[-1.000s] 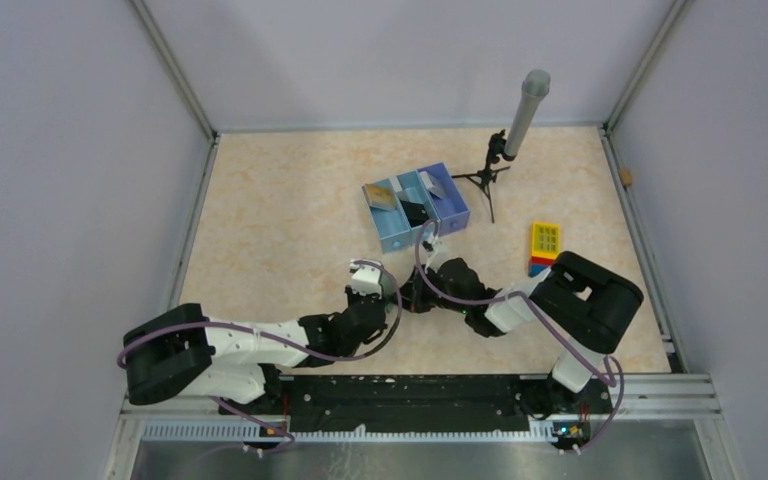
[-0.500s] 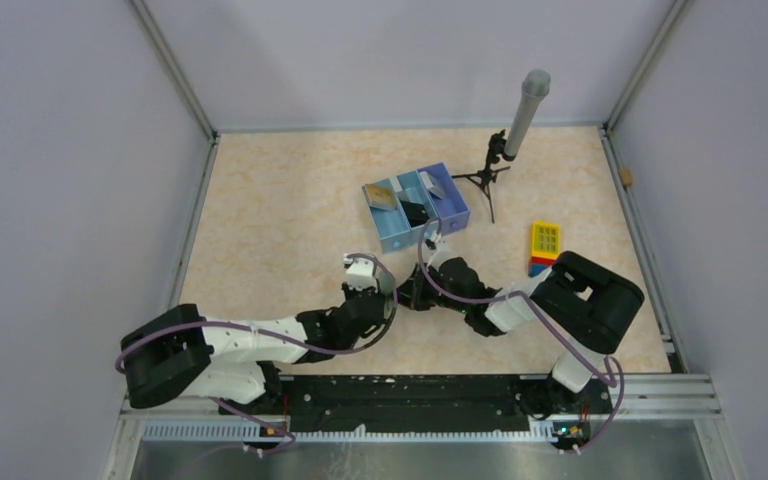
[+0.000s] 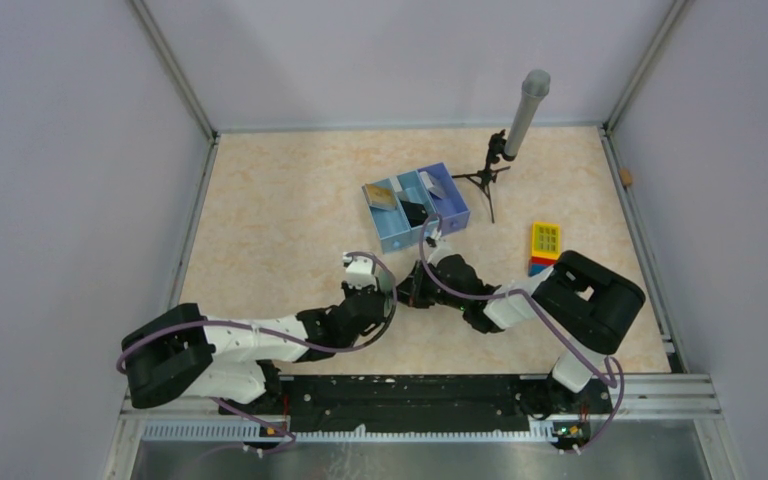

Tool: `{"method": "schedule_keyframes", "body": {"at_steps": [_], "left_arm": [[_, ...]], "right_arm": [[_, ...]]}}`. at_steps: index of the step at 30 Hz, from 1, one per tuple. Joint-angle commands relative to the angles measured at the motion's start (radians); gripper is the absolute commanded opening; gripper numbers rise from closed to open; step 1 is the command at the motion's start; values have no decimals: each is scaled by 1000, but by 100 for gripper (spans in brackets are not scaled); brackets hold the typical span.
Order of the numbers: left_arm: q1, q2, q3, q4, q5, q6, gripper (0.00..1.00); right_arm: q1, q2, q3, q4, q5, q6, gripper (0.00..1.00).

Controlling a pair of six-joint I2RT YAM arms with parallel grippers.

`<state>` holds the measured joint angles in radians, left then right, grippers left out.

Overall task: Put the credit cards into the card holder
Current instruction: Close the card holder at the center of the board.

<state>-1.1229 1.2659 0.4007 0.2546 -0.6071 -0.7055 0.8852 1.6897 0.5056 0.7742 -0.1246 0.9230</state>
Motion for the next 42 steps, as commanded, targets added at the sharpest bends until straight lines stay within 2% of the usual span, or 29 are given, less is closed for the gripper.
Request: {"method": "schedule_keyframes", "body": {"at_steps": [1, 7, 14, 21, 34, 42], "left_arm": [[-26, 73, 7, -84, 299, -78, 0], [-14, 100, 16, -70, 316, -91, 0], [-11, 112, 12, -25, 344, -86, 0], [1, 90, -26, 38, 383, -79, 0], [19, 112, -65, 186, 529, -25, 0], [21, 111, -76, 205, 555, -21, 0]], "right_arm": [[18, 6, 64, 159, 3, 65, 0], [51, 3, 28, 227, 2, 106, 0], [69, 22, 50, 228, -8, 115, 0], [70, 74, 56, 288, -68, 121, 0], [74, 99, 140, 220, -142, 79, 0], [75, 108, 177, 205, -168, 108, 0]]}}
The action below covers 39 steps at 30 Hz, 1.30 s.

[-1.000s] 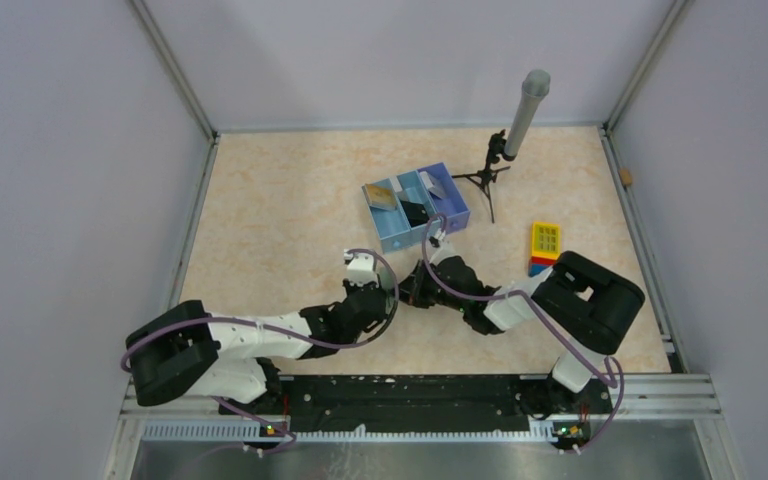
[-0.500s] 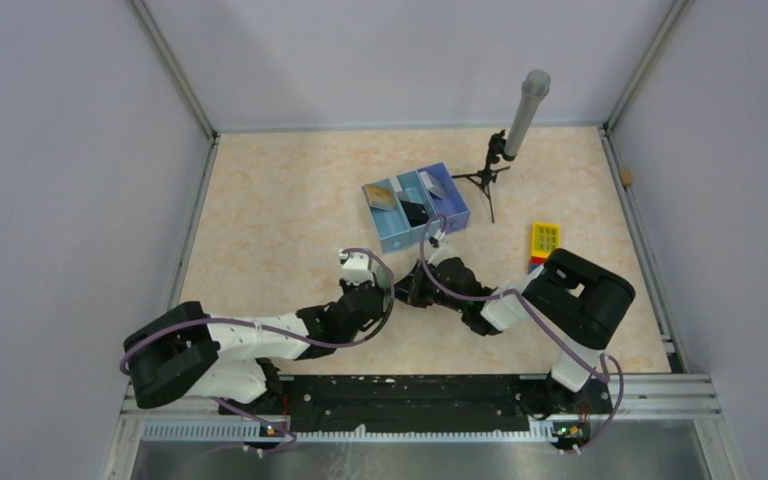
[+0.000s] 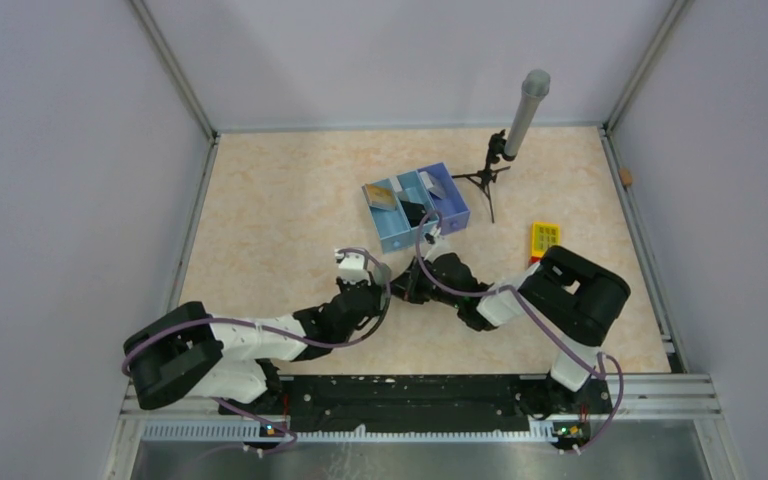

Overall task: Put the credit cards into the card holder
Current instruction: Close the card holder at the center of the board.

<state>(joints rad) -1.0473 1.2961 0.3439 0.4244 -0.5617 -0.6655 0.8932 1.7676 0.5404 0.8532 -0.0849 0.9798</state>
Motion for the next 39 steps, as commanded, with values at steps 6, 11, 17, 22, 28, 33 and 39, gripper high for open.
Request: {"method": "schedule_keyframes", "body": {"at_steps": [6, 11, 17, 22, 28, 33, 39], "left_arm": [[-43, 58, 72, -255, 314, -156, 0], [-40, 43, 98, -365, 194, -292, 0], [-42, 46, 93, -406, 122, -370, 0], [-42, 49, 79, -361, 138, -329, 0], [-43, 84, 69, -273, 176, -262, 0], [-56, 104, 103, -287, 193, -224, 0], [-90, 138, 145, -335, 161, -217, 0]], "right_arm": [[66, -84, 159, -244, -42, -71, 0], [66, -190, 98, -438, 79, -135, 0], [66, -347, -32, -508, 155, -132, 0], [66, -440, -74, -537, 163, -134, 0], [66, -553, -145, -523, 183, -117, 0], [66, -620, -221, -438, 171, -93, 0], [66, -662, -271, -386, 186, -75, 0]]}}
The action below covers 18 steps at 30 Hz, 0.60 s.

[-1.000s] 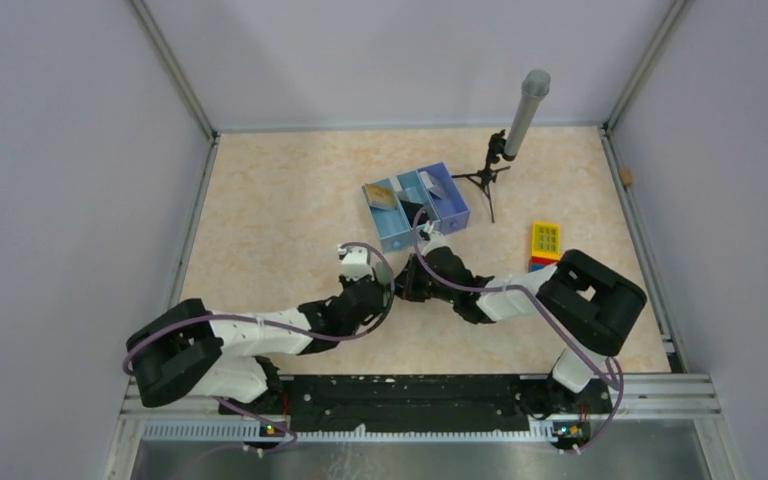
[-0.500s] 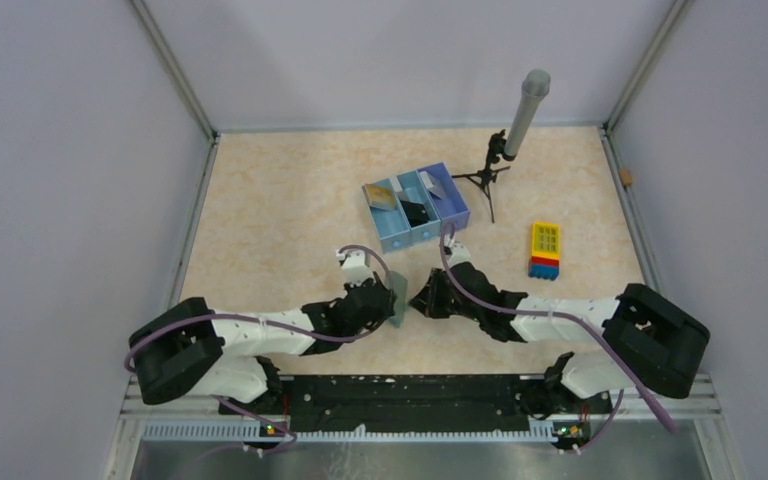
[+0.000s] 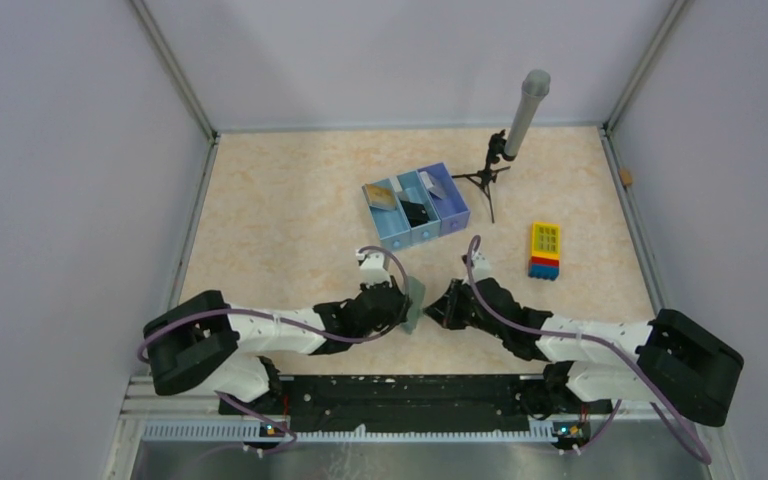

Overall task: Put the credit cards into the card holder
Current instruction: Close the card holder at the center of the board.

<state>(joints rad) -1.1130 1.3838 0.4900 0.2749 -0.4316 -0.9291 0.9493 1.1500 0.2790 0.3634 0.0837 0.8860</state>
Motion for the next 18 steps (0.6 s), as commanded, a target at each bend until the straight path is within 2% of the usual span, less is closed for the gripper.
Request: {"method": "schedule_keyframes", "body": {"at_steps": [1, 12, 18], "left_arm": [[-29, 56, 5, -191, 27, 47, 0], [-56, 99, 62, -245, 8, 64, 0], [-62, 100, 64, -250, 5, 64, 0]], "right_arm": [[9, -47, -13, 110, 18, 19, 0], [10, -6, -7, 148, 41, 37, 0], [10, 44, 26, 116, 59, 29, 0]]}}
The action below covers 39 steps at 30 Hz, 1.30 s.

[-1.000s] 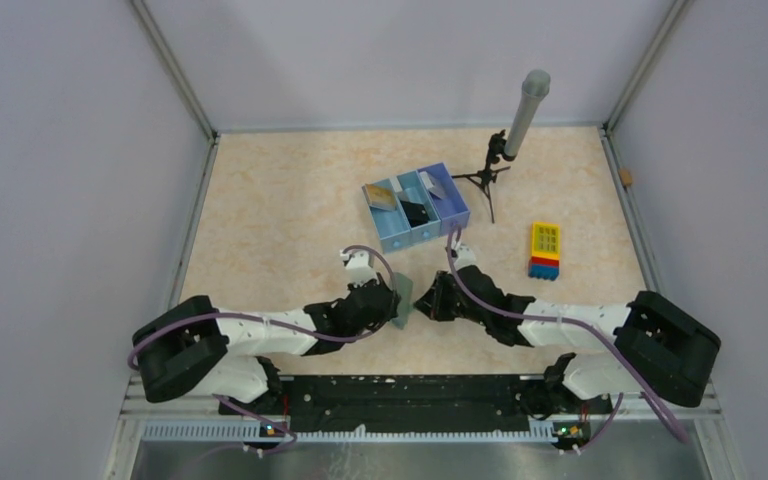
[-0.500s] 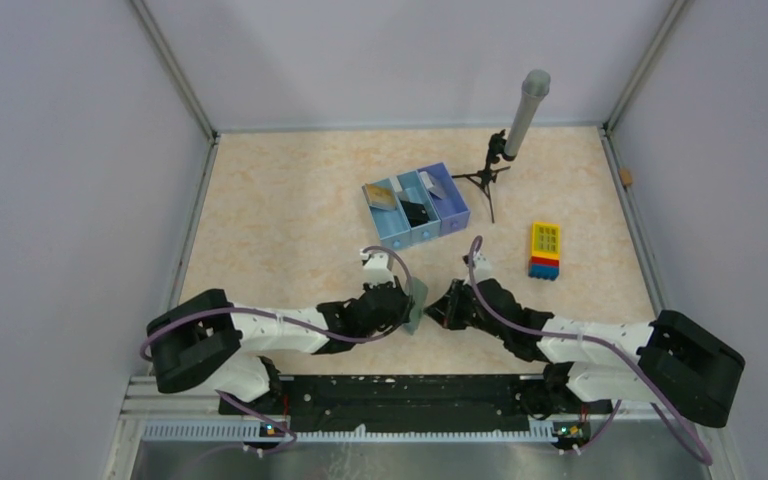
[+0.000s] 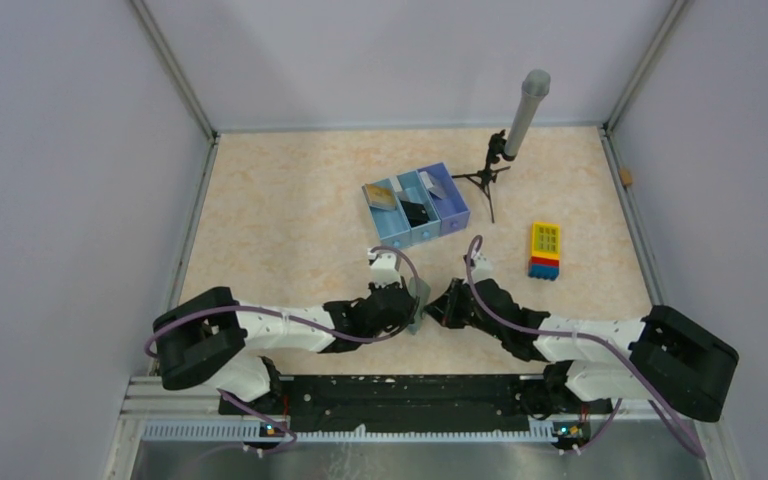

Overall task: Put the credit cards into the card holder
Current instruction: Close the card holder at the center of the board.

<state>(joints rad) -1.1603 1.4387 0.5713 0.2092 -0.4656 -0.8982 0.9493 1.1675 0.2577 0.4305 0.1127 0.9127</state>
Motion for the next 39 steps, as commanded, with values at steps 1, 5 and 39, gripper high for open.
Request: {"method": "schedule_keyframes", "body": {"at_steps": [1, 5, 39], "left_arm": [[-15, 45, -16, -185, 39, 33, 0], [-18, 48, -14, -186, 40, 35, 0], [-26, 47, -16, -196, 19, 14, 0]], "right_arm": [[10, 37, 54, 41, 34, 3, 0], [9, 61, 59, 60, 31, 0, 0], [6, 110, 97, -18, 98, -4, 0]]}}
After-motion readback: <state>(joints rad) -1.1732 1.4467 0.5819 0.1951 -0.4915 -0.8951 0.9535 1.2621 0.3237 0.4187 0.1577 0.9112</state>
